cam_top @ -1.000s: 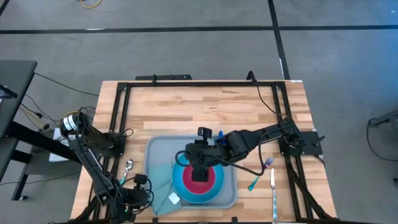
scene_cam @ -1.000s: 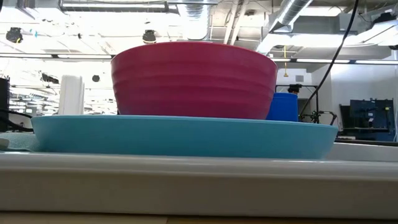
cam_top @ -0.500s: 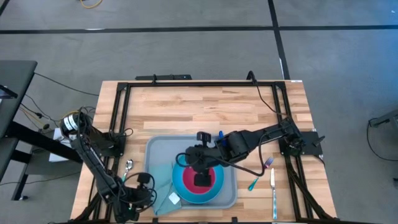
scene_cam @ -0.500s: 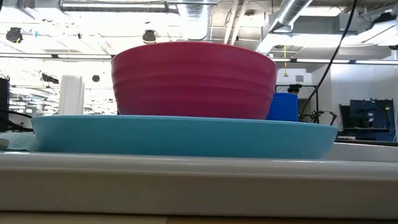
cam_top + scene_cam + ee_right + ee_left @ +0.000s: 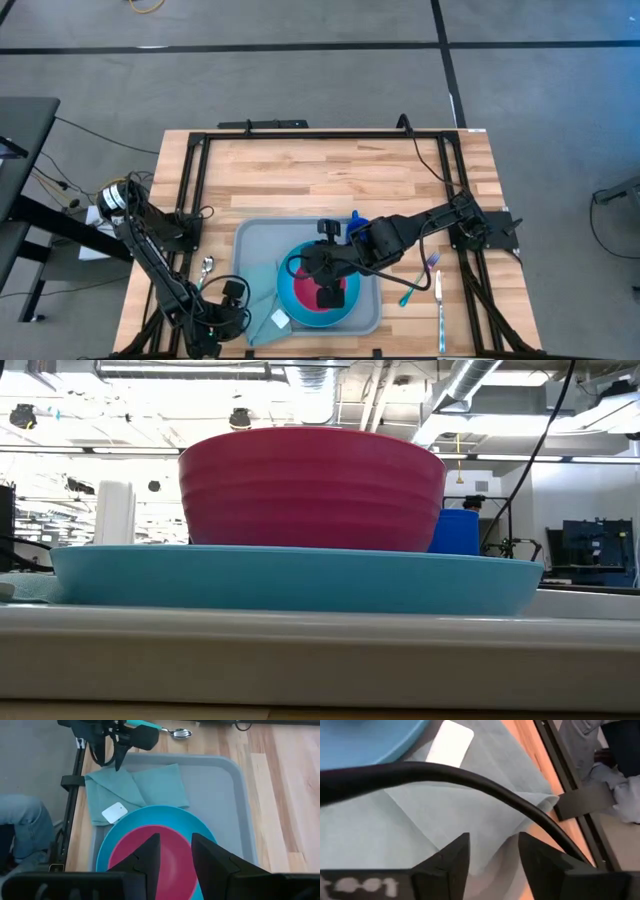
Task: Set up tray
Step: Adjust the green napkin on the gray tray
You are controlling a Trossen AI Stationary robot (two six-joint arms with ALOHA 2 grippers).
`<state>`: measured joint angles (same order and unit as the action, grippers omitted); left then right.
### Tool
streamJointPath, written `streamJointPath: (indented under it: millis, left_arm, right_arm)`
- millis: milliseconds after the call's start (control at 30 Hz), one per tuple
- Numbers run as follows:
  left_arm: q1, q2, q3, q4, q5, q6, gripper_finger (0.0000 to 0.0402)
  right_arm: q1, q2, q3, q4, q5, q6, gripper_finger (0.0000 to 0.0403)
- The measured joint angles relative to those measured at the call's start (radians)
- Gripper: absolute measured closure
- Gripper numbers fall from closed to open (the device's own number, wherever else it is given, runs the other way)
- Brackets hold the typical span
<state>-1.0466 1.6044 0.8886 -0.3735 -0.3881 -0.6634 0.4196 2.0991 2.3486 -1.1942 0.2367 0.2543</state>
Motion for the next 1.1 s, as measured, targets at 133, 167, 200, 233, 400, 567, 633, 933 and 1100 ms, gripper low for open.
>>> streamJointPath:
  millis: [133,167,200,233,400,567,633,933,1100]
  left_arm:
    - [0.000,0.000,0.000,-0.001,-0.065,0.028,0.0226]
    - [0.000,0.000,0.000,-0.001,-0.069,0.033,0.0224]
    - [0.000,0.001,0.000,-0.001,-0.069,0.033,0.0223]
    - [0.000,0.001,0.000,-0.001,-0.069,0.033,0.0223]
    - [-0.007,0.063,0.000,0.067,-0.054,0.048,0.0223]
    - [-0.009,0.130,0.017,0.095,-0.001,0.100,0.0223]
    - [-0.008,0.134,0.027,0.069,-0.010,0.096,0.0223]
    - [-0.007,0.132,0.034,0.036,-0.071,0.090,0.0223]
    - [-0.007,0.132,0.034,0.014,-0.064,0.088,0.0223]
  right_arm:
    - [-0.001,0.000,0.000,0.001,0.000,0.000,0.0301]
    - [-0.001,0.000,0.000,0.001,0.000,0.000,0.0301]
    - [-0.001,0.000,0.000,0.001,0.000,0.000,0.0301]
    - [-0.001,0.000,0.000,0.000,0.000,0.000,0.0301]
    - [-0.001,0.000,0.000,-0.002,0.000,0.000,0.0301]
    - [-0.001,0.000,0.000,-0.002,0.000,0.000,0.0301]
    - [-0.003,0.000,0.000,-0.003,0.000,0.000,0.0301]
    - [-0.003,0.000,0.000,0.001,0.000,0.000,0.0301]
    - [-0.003,0.000,0.000,0.001,0.000,0.000,0.0301]
